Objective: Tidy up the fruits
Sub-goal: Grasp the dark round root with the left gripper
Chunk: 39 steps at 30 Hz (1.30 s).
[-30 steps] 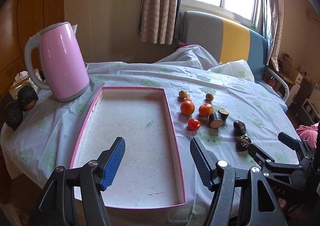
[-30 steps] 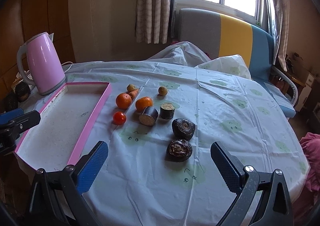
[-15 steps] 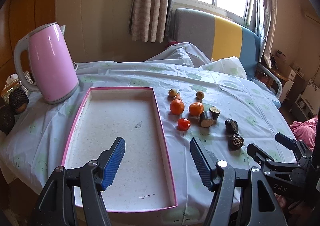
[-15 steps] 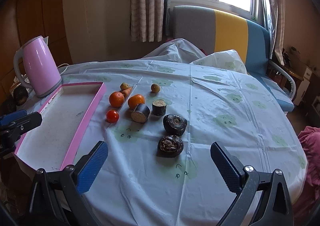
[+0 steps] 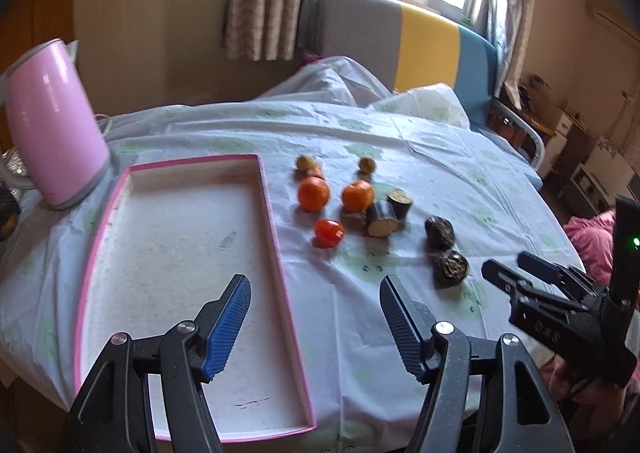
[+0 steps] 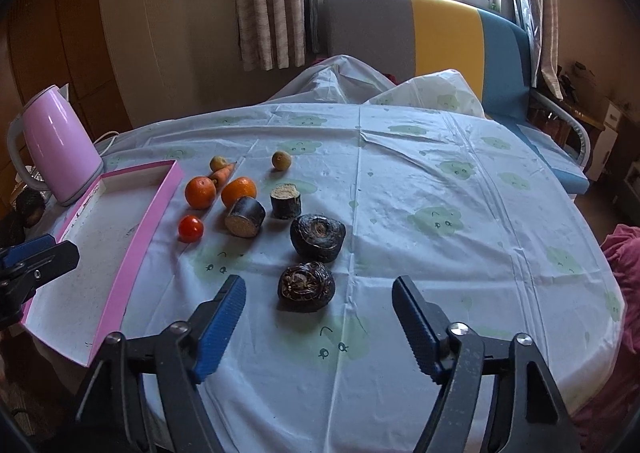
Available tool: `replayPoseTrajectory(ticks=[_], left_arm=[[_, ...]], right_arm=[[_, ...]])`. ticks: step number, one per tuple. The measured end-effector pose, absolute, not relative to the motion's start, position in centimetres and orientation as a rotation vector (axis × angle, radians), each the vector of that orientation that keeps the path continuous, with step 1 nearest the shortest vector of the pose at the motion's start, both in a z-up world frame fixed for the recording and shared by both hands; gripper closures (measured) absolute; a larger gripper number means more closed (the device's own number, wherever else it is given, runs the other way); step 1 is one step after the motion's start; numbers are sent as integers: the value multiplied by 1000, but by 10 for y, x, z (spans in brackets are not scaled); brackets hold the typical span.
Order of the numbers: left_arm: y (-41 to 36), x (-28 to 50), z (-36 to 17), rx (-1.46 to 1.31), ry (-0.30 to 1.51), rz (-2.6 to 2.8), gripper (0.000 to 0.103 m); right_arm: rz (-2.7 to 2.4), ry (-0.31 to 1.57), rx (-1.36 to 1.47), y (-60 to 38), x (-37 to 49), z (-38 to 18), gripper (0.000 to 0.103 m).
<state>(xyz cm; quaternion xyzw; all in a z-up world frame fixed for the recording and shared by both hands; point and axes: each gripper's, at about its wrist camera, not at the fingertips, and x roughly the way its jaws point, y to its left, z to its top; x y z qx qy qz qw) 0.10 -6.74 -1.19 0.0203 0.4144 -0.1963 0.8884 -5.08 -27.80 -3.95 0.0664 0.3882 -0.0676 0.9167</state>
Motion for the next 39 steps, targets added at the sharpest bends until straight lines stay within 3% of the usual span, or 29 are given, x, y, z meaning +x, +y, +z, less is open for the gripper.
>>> replayPoseTrajectory(ticks=[1, 2, 8, 17, 21, 24, 39], left_arm=[[-73, 2, -14, 50, 870, -440, 38], [-79, 4, -16, 53, 886, -478, 42], [-127, 13, -32, 100, 971, -664, 66], [-215, 24, -63, 200, 1057, -775, 64], [-232, 31, -78, 227, 1079, -722, 54], [-232, 35, -87, 226, 1091, -710, 58], [-158, 42, -64, 131, 1045, -566, 58]], right_arm=[[-139, 810, 150, -284, -50, -43, 52], [-140, 819, 165, -290, -48, -46, 56], [-187, 843, 212, -325, -42, -57, 65], [-192, 834, 312, -372, -44, -64, 67], [-187, 840, 346, -386, -44, -70, 67], [-177, 842, 363, -394, -42, -73, 67], [60, 894, 287, -344, 9, -79, 67]])
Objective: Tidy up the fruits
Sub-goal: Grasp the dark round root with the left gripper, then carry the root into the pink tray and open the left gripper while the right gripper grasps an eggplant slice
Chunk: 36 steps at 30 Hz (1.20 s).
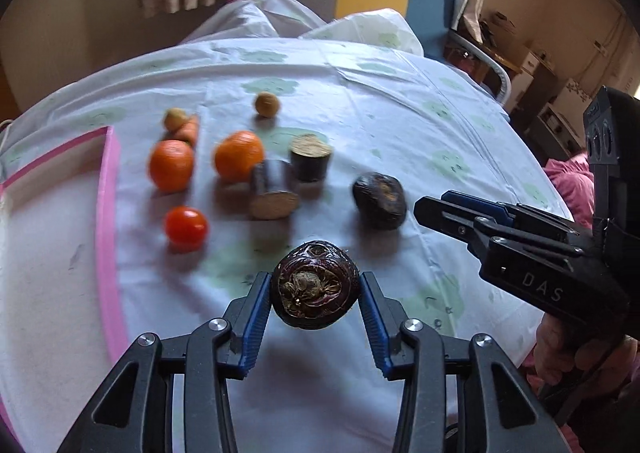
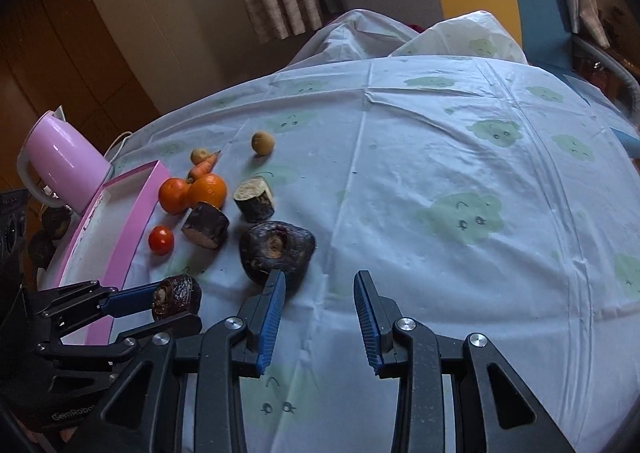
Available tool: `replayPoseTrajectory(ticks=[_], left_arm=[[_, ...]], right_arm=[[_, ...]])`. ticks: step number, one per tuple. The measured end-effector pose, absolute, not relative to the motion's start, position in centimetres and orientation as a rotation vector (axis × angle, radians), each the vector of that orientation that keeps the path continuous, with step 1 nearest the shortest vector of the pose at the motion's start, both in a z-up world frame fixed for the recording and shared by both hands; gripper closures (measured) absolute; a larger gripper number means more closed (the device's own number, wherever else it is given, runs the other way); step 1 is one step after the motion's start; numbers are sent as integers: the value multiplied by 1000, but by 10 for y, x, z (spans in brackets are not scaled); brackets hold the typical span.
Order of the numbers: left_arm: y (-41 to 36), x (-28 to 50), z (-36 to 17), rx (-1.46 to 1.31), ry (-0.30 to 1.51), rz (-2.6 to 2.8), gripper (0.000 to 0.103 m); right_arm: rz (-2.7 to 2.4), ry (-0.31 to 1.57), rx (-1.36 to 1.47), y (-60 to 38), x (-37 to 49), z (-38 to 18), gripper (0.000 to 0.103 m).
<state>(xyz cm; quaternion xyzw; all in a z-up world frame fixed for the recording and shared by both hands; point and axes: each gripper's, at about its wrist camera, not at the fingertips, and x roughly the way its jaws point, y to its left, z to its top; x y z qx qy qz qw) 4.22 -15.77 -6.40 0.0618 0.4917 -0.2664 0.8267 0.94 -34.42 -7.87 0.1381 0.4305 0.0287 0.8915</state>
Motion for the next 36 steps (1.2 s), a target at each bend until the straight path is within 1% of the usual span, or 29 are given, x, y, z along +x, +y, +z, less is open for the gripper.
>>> replayPoseTrajectory(ticks=[8, 14, 19, 21, 25, 28, 29, 30, 32, 36], left_arm=[[-97, 40, -41, 83, 954, -489, 58], [-45, 56, -36, 7, 936, -378, 58], [-11, 78, -42, -25, 949, -257, 58], [5, 88, -50, -55, 972, -200, 58], [25, 95, -64, -92, 1016, -128, 58], [33, 89, -67, -104, 1016, -117, 56], [35, 86, -65, -102, 1007, -114, 54], [36, 82, -63, -104, 996, -118, 50], [40, 75, -59, -110, 976, -113, 46], [48, 64, -53, -143, 964, -102, 46]], right_arm=[[174, 863, 243, -285, 32, -66, 67], [181, 904, 221, -253, 64, -74, 67], [118, 949, 186, -243, 82, -84, 65], [95, 968, 177, -243, 87, -89, 67], [86, 961, 159, -242, 88, -90, 67], [69, 960, 140, -240, 88, -88, 68], [63, 959, 129, -239, 87, -88, 68], [63, 959, 125, -238, 85, -87, 68], [62, 953, 119, -237, 80, -84, 68], [68, 931, 115, -233, 67, -73, 68]])
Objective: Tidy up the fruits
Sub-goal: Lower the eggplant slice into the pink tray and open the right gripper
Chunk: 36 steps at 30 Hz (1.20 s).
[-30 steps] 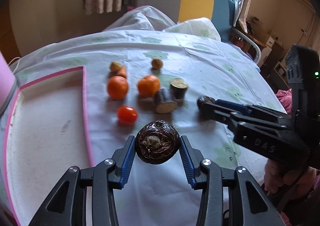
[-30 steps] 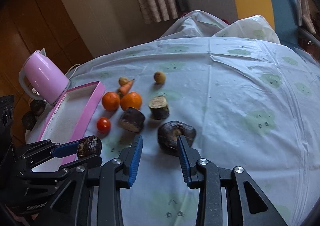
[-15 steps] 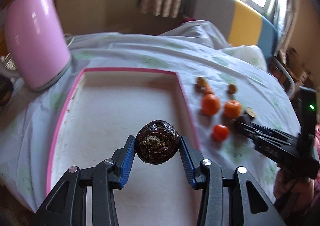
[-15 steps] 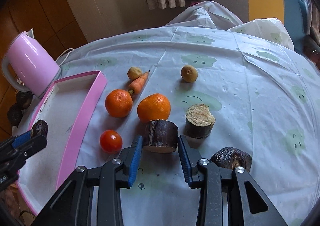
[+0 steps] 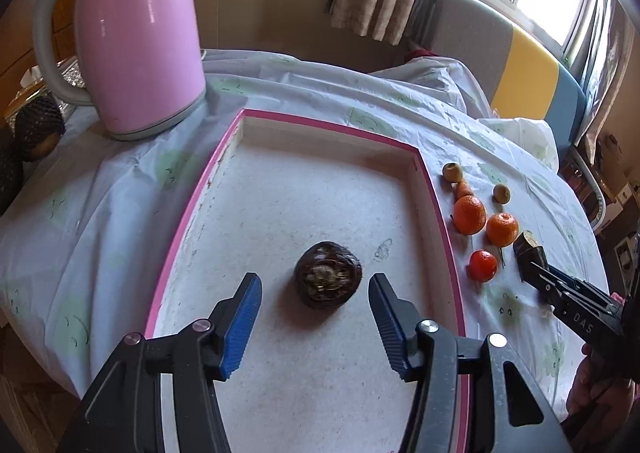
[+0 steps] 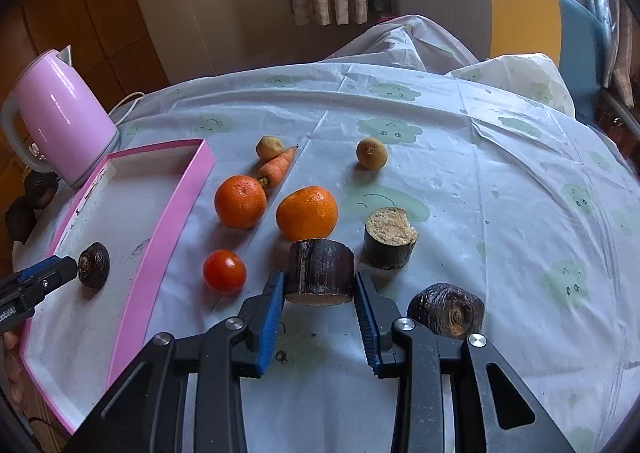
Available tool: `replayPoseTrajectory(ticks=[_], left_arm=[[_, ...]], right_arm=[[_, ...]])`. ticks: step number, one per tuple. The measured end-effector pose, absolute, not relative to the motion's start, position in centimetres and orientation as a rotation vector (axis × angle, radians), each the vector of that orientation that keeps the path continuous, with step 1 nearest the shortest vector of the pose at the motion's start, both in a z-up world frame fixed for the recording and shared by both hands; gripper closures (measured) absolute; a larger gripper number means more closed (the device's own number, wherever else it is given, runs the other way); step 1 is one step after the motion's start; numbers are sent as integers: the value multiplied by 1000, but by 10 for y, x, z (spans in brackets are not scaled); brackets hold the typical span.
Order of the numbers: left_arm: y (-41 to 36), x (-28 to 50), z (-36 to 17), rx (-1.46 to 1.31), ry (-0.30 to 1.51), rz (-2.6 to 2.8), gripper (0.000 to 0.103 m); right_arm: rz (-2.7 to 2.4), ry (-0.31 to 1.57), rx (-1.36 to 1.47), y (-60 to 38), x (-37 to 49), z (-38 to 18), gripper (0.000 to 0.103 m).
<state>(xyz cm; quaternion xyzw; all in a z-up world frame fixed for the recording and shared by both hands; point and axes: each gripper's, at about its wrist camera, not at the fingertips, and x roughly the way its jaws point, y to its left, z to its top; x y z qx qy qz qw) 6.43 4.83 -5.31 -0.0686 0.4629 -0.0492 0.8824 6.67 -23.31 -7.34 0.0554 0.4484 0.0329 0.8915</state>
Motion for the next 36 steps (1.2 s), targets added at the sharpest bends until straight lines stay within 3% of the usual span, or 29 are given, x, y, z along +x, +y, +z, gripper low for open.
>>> replayPoseTrajectory(ticks=[13, 26, 36], left_arm=[[66, 34, -35, -151, 895, -91, 46], [83, 20, -35, -188, 892, -68, 46], [90, 22, -43, -270, 935, -83, 47]], right_arm=[[332, 876, 26, -149, 34, -44, 68], [439, 929, -103, -77, 43, -62, 67], [410, 925, -61, -77, 44, -66, 66]])
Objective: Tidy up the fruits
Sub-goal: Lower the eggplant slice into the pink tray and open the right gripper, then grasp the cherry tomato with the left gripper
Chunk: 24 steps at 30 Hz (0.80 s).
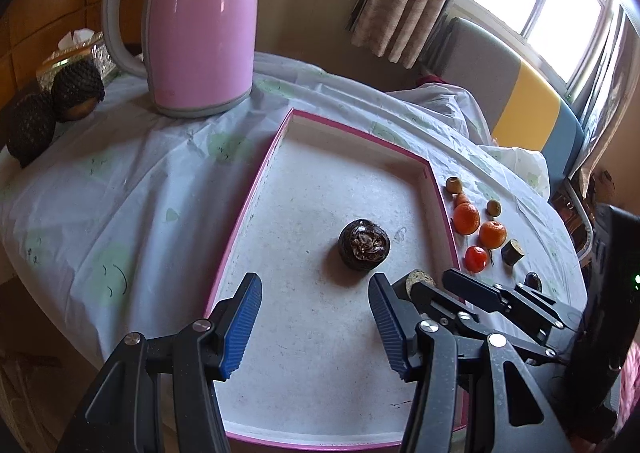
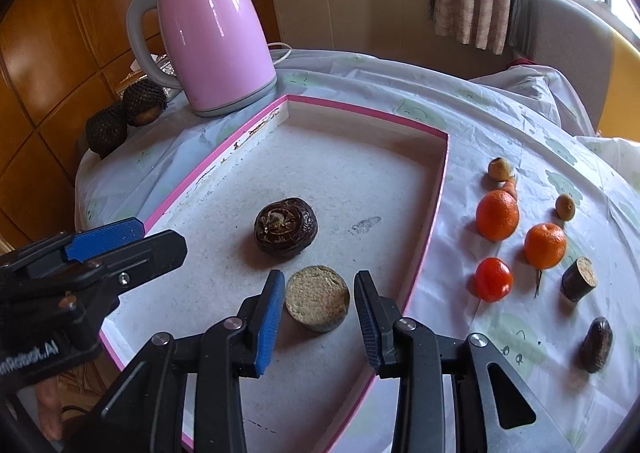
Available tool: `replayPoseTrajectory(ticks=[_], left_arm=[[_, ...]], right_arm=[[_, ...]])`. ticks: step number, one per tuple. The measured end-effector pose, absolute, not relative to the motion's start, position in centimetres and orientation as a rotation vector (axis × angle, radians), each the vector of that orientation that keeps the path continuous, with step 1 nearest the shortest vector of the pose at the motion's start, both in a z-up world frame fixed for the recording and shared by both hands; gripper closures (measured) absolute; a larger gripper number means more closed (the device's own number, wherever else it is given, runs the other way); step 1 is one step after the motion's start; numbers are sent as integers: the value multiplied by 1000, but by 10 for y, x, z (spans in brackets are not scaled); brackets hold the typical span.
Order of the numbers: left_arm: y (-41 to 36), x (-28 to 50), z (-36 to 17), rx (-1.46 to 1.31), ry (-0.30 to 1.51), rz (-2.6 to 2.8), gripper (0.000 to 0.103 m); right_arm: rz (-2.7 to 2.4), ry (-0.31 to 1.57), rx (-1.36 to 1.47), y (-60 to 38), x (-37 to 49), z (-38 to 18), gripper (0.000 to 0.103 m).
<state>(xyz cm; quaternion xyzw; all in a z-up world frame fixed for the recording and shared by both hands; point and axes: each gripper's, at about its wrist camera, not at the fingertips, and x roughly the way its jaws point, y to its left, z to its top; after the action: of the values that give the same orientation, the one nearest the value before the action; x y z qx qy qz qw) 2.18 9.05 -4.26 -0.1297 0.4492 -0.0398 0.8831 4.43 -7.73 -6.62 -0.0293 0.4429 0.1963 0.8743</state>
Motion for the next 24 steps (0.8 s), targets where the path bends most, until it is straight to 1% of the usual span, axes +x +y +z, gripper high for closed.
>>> replayPoseTrajectory(ticks=[2, 9, 11, 12, 15, 16, 17, 20, 22, 24], left_arm=[[89, 22, -44, -269, 943, -85, 47], [69, 20, -39, -184, 932, -111, 48], [62, 20, -37, -165, 924, -124, 48], [58, 19, -36, -148, 919, -132, 48], [47, 19, -33, -115, 908, -157, 48], [42, 19, -32, -102, 906, -167, 48], [38, 20, -32, -92, 907, -178, 48], [26, 22, -29, -75, 907, -215, 48], [15, 23, -26, -54, 902, -248, 51], [4, 26, -24, -38, 906, -285, 57]], right_arm=[[398, 915, -36, -84, 40, -65, 65], [325, 849, 37, -117, 21, -53, 57], [302, 830, 43, -128, 17, -52, 49], [288, 822, 46, -133, 14, -51, 43], [229, 804, 69, -152, 8, -52, 40], [205, 806, 81, -158, 8, -53, 33], [186, 811, 102, -165, 7, -55, 30], [146, 825, 148, -184, 5, -57, 29], [121, 835, 152, -194, 3, -59, 29], [94, 827, 157, -203, -2, -60, 29]])
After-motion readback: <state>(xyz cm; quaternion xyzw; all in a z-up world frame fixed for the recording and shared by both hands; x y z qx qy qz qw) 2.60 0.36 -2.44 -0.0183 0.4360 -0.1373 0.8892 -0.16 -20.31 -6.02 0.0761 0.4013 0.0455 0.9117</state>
